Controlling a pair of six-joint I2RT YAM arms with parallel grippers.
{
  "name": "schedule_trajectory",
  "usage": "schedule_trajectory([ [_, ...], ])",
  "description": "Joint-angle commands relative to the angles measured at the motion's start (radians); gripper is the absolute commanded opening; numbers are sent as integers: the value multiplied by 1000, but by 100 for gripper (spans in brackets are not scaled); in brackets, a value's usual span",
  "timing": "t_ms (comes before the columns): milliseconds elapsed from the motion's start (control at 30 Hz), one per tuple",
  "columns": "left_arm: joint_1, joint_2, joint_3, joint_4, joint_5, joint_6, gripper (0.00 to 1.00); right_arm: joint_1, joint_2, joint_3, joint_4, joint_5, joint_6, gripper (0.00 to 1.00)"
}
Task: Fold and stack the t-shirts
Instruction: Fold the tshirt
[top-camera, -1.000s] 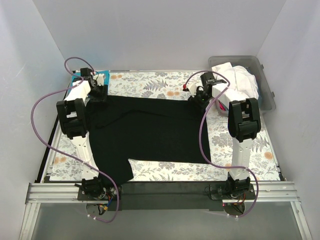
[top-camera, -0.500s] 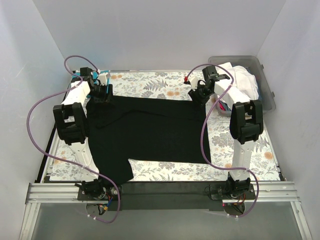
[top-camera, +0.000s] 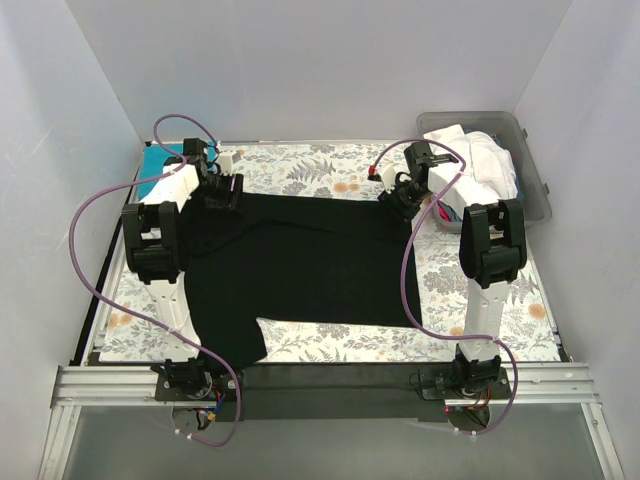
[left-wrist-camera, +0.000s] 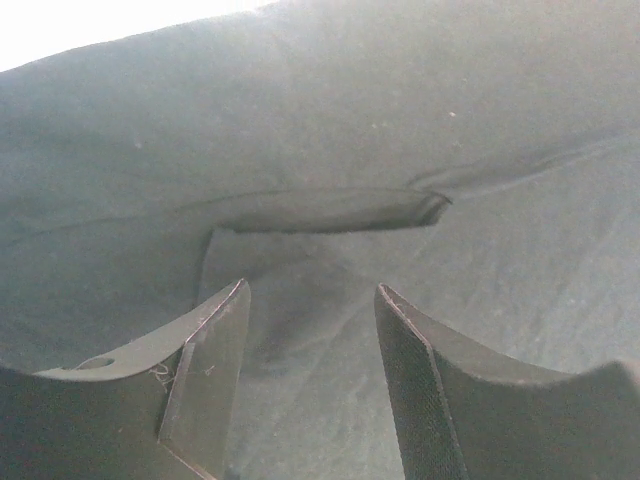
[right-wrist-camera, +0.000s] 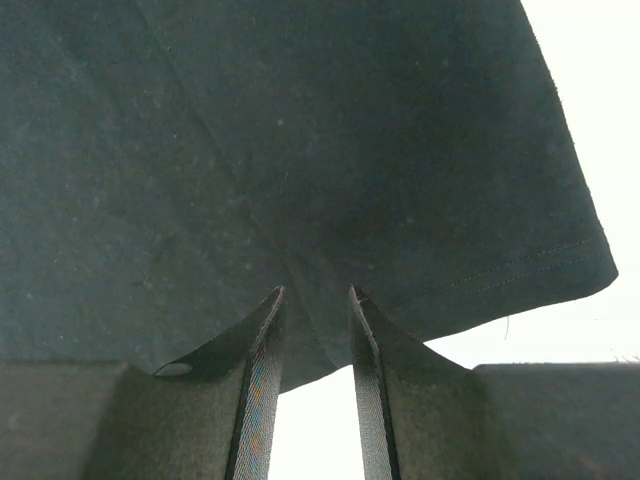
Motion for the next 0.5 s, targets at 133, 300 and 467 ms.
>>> schedule_trajectory([
  [133,3,36,12,43,-83,3,52,-6,-10,4,-26,-22,-11,38],
  [300,3,58,15,48,-94,12,52,-6,-5,4,-30,-19,-13,38],
  [467,-2,52,12,45,-60,16,51,-6,-5,4,-33,-16,-14,37],
])
